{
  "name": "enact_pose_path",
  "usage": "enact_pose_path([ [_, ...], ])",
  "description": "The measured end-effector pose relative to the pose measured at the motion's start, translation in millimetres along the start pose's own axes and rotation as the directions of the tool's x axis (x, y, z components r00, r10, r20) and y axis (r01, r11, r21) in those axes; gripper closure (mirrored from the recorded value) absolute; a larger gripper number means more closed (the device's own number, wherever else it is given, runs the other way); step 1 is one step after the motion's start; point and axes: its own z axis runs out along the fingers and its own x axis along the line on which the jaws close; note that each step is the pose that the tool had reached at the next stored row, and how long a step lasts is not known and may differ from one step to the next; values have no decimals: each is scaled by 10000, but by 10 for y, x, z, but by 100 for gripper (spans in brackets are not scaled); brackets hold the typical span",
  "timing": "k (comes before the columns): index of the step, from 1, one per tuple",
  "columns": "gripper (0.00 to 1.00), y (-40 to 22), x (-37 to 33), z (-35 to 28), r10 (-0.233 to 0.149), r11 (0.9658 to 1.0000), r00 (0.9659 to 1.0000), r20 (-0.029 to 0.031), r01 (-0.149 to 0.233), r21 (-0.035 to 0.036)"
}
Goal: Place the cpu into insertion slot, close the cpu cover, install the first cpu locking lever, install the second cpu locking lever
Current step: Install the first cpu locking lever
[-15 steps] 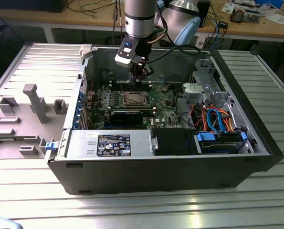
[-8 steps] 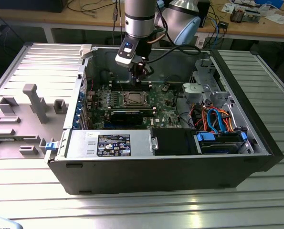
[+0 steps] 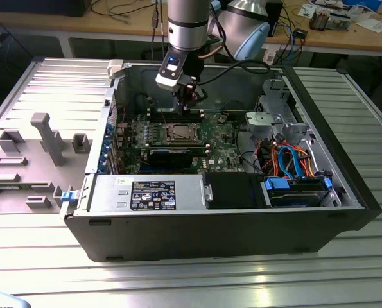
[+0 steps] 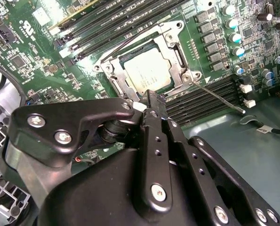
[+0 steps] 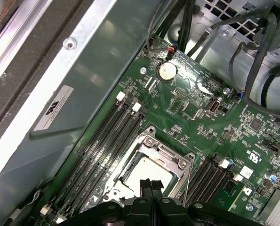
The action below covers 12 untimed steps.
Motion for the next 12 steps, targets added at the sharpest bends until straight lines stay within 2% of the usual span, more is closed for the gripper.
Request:
enact_pose_path([
  [5, 89, 0, 0, 0, -96, 10000, 10000, -1, 96, -4],
  [8, 89, 0, 0, 0, -613, 9981, 9981, -2, 613, -20],
  [12, 89, 0, 0, 0, -718, 9974, 9974, -3, 718, -23],
])
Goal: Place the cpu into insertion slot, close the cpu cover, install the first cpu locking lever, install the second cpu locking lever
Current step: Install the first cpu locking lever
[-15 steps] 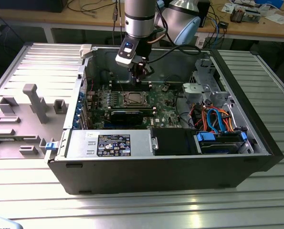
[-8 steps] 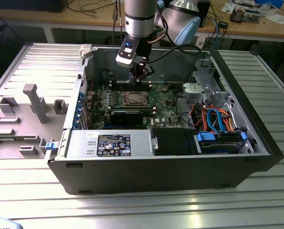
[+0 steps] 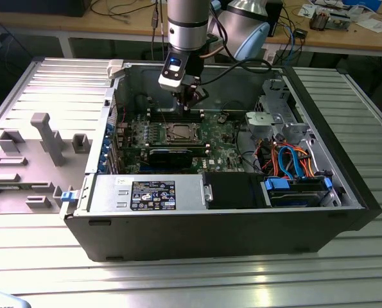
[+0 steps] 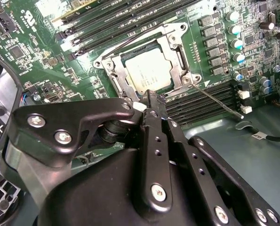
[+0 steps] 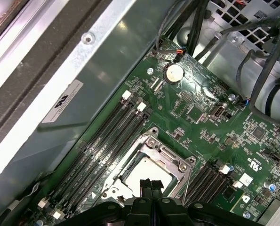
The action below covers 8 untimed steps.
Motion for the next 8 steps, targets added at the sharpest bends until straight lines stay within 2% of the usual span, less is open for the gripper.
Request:
enact_pose_path([
  [8, 89, 0, 0, 0, -224, 9997, 9998, -1, 224, -7],
])
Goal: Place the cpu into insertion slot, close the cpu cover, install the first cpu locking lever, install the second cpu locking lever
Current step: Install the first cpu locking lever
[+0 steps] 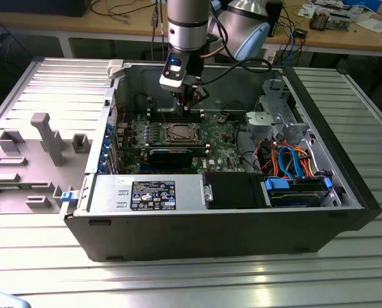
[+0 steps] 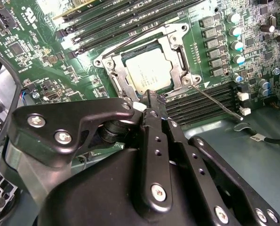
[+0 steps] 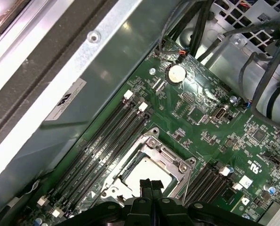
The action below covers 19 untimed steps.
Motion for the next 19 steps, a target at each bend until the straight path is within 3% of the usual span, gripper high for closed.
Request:
enact_pose_path([
  [19, 89, 0, 0, 0, -491, 9988, 9988, -2, 491, -16],
])
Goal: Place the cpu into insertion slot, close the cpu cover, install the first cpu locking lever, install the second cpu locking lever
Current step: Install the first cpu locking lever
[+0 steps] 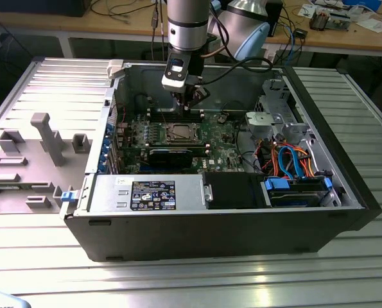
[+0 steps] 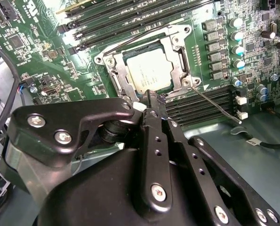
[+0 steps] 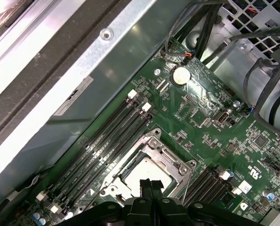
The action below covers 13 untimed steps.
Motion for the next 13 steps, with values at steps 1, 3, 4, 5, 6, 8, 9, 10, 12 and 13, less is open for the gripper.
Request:
enact_pose_path([
  [1, 89, 0, 0, 0, -33, 10000, 10000, 0, 33, -1],
  [3, 89, 0, 0, 0, -82, 10000, 10000, -1, 82, -2],
  [4, 89, 0, 0, 0, -118, 9999, 9999, -1, 118, -4],
  [5, 89, 0, 0, 0, -149, 9999, 9999, -1, 149, -5],
  [6, 89, 0, 0, 0, -172, 9999, 9999, -1, 172, -6],
  [8, 89, 0, 0, 0, -254, 9997, 9997, -1, 254, -8],
  [9, 89, 0, 0, 0, -279, 9996, 9996, -2, 279, -9],
  [10, 89, 0, 0, 0, -301, 9995, 9995, -1, 301, -10],
  [12, 89, 0, 0, 0, -432, 9991, 9991, -2, 432, -13],
  [13, 89, 0, 0, 0, -480, 9988, 9988, -2, 480, -15],
])
